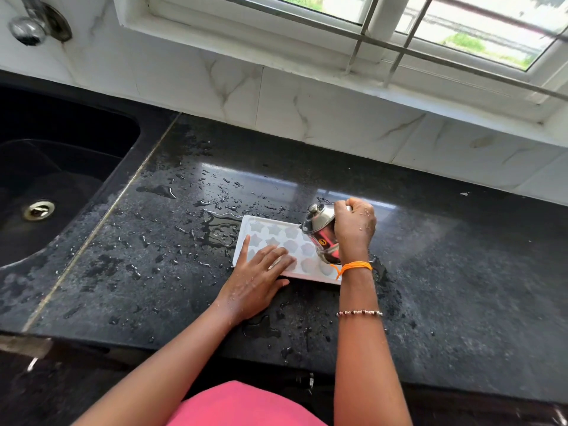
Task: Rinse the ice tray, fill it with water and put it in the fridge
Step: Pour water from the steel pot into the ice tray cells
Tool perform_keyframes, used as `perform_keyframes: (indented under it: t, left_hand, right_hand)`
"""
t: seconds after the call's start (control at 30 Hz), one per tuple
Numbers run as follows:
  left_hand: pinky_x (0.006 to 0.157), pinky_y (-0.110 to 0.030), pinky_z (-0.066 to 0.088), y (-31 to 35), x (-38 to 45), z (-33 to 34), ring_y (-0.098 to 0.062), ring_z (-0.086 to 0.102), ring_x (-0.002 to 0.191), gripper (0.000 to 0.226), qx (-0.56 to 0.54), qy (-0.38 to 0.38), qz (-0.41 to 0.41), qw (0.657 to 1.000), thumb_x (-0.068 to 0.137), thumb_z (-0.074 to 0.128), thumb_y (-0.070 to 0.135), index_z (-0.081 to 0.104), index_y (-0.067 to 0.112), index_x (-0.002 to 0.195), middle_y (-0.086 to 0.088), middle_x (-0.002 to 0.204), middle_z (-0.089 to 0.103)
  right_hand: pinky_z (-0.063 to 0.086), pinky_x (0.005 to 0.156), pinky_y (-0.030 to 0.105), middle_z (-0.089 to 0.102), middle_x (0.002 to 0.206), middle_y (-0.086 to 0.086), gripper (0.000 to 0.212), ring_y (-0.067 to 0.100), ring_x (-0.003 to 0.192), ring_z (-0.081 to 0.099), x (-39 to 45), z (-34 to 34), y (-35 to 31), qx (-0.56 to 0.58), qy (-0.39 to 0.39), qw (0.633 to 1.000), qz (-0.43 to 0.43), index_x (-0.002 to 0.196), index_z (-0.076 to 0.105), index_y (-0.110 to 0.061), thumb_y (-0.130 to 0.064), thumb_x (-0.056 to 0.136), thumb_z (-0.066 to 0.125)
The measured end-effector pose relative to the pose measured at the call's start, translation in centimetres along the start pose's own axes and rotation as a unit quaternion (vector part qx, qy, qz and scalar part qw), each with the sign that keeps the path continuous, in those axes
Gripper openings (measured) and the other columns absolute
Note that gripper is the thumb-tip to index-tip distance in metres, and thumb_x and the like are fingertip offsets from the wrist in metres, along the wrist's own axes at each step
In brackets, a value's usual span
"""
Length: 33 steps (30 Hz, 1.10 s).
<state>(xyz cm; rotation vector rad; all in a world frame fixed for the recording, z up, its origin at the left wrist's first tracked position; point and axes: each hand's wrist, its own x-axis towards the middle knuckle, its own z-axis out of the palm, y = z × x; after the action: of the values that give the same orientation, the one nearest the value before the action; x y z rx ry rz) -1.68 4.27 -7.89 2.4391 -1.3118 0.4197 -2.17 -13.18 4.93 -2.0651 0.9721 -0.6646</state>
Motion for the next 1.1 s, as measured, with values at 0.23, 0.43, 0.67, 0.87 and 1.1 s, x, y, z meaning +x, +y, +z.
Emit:
perform_keyframes:
  t: [0.23, 0.43, 0.67, 0.87, 1.1]
  left_hand:
    - [0.110, -0.059, 0.011, -0.1, 0.0, -0.1, -0.021, 0.052, 0.120, 0.044, 0.001, -0.001, 0.000, 1.000, 0.089, 0.040, 0.042, 0.056, 0.022, 0.125, 0.002, 0.127, 0.057]
    - [0.110, -0.058, 0.010, 0.0, 0.1, -0.1, -0.021, 0.052, 0.120, 0.044, 0.002, -0.007, -0.001, 1.000, 0.089, 0.040, 0.042, 0.056, 0.022, 0.125, 0.002, 0.127, 0.057]
    - [0.110, -0.058, 0.010, 0.0, 0.0, -0.3, -0.021, 0.052, 0.120, 0.044, 0.003, -0.012, -0.003, 1.000, 0.089, 0.040, 0.043, 0.056, 0.022, 0.125, 0.001, 0.127, 0.057]
    - [0.110, -0.058, 0.011, 0.1, 0.1, -0.4, -0.021, 0.052, 0.120, 0.044, 0.007, -0.024, -0.002, 1.000, 0.090, 0.039, 0.043, 0.056, 0.023, 0.125, 0.001, 0.127, 0.057]
    - [0.109, -0.059, 0.012, 0.1, 0.1, -0.5, -0.021, 0.053, 0.120, 0.043, 0.010, -0.017, 0.009, 1.000, 0.090, 0.040, 0.041, 0.056, 0.021, 0.125, 0.001, 0.126, 0.058]
  right_hand:
    - [0.032, 0.058, 0.032, 0.040, 0.058, 0.008, 0.030, 0.021, 0.061, 0.038, 0.0, -0.1, 0.2, 0.010, 0.002, 1.000, -0.004, 0.052, 0.039, -0.013, -0.010, 0.079, 0.051]
    - [0.031, 0.056, 0.029, 0.038, 0.054, 0.001, 0.031, 0.018, 0.060, 0.038, 0.1, -0.2, 0.4, 0.007, 0.002, 1.000, -0.009, 0.053, 0.040, -0.013, -0.010, 0.081, 0.051]
    - [0.034, 0.058, 0.030, 0.042, 0.058, 0.005, 0.025, 0.019, 0.061, 0.040, 0.2, -0.2, 0.5, 0.011, 0.007, 1.000, -0.010, 0.057, 0.046, -0.010, -0.010, 0.081, 0.052]
    - [0.033, 0.058, 0.029, 0.038, 0.053, 0.000, 0.029, 0.017, 0.059, 0.039, 0.4, -0.3, 0.7, 0.015, 0.006, 1.000, -0.016, 0.054, 0.043, -0.011, -0.010, 0.082, 0.052]
    - [0.027, 0.055, 0.031, 0.030, 0.052, -0.001, 0.035, 0.016, 0.055, 0.032, 0.8, -0.7, 1.3, 0.104, -0.007, 0.994, 0.035, 0.049, 0.032, -0.018, -0.007, 0.076, 0.051]
